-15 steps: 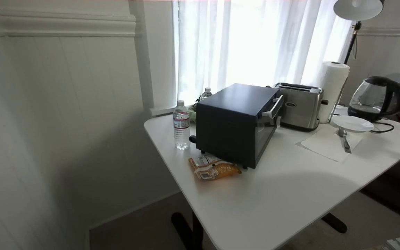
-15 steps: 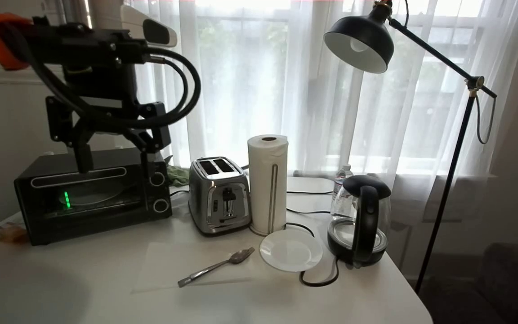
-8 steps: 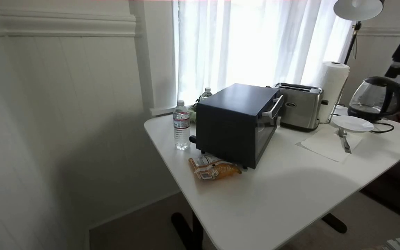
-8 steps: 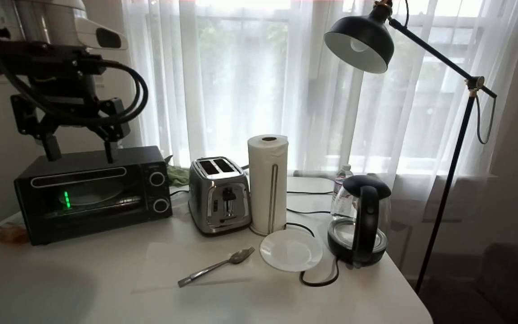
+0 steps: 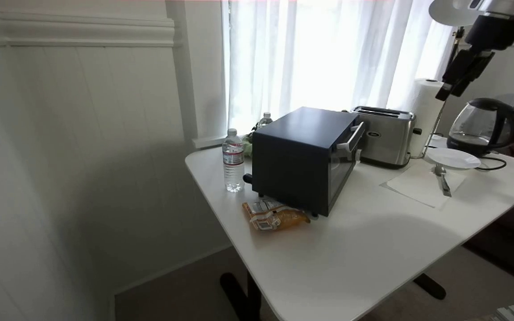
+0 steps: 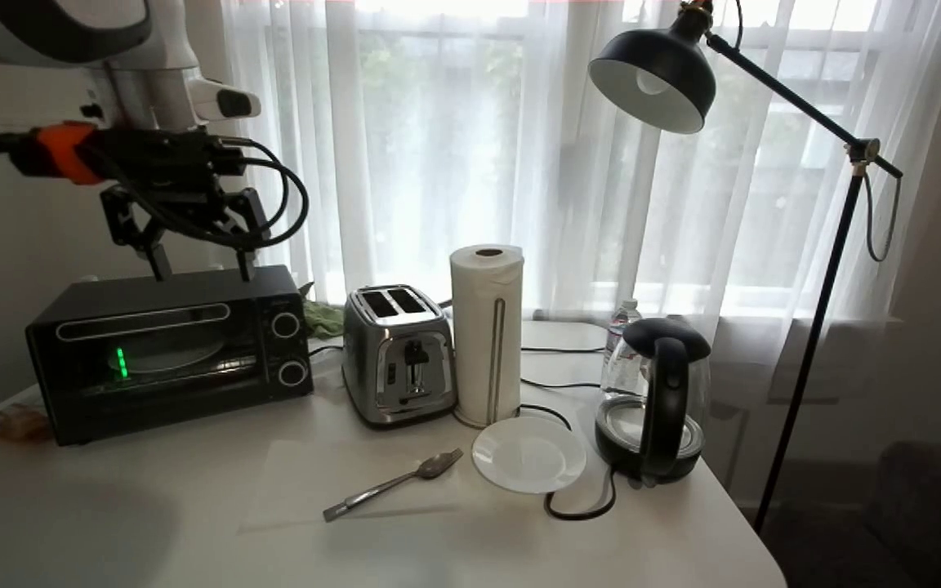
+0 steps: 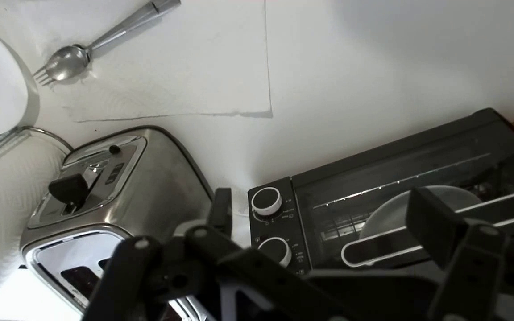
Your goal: Turn the top knob on the toaster oven to the right
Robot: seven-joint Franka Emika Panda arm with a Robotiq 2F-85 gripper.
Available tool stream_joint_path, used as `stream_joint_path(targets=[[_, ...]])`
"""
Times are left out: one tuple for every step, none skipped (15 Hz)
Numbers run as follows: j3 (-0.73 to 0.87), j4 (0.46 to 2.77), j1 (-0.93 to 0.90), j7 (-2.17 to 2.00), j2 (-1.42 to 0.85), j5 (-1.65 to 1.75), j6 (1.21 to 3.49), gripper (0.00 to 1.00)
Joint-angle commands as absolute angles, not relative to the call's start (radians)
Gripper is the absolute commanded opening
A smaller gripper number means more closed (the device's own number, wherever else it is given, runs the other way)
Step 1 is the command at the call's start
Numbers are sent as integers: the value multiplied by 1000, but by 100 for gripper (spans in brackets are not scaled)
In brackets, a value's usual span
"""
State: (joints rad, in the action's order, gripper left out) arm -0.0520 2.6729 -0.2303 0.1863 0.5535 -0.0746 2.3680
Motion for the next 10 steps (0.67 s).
stream_joint_path(targets=[[-17,2563,-238,236,405,-120,2401,100],[-41,2623,-223,208,482,-93,2385,100],[-40,2607,-220,210,458,-94,2387,100],[-40,2605,-219,210,449,-94,2387,100],[-42,2606,-219,210,449,-94,2387,100],[-43,2607,-219,210,453,-94,2387,100],[-43,2608,-220,210,457,-93,2387,100],[-43,2608,-220,210,457,-93,2387,100],[-44,2608,-220,210,458,-93,2387,100],[-44,2608,-220,210,458,-93,2387,100]])
